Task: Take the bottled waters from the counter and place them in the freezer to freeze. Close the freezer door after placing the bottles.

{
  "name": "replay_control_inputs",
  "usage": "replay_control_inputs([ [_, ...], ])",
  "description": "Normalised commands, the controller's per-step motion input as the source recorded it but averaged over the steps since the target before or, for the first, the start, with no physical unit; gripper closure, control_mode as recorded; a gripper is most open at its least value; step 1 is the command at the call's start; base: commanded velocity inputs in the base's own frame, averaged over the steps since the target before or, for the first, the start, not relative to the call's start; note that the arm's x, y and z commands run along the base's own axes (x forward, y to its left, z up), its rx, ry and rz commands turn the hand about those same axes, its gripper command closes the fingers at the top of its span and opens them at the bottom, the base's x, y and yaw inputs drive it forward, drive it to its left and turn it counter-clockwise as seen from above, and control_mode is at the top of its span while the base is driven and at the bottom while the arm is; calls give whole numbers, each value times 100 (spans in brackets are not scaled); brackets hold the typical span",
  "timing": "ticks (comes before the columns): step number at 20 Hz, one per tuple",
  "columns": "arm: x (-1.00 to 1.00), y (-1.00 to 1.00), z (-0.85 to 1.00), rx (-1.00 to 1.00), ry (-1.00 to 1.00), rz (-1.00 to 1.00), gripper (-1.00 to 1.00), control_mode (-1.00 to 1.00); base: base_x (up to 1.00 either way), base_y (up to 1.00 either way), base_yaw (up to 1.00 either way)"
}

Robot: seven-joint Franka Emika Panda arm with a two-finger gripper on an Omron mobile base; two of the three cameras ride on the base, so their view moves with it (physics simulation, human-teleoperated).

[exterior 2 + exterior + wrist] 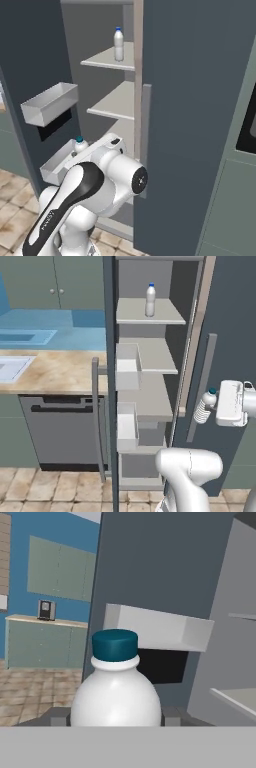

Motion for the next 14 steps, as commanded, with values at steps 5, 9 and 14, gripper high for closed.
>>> replay_control_inputs([
  [5,0,0,0,0,0,0,100,100,29,11,0],
  [9,0,0,0,0,0,0,100,100,24,0,0],
  [14,0,0,0,0,0,0,100,100,17,0,0],
])
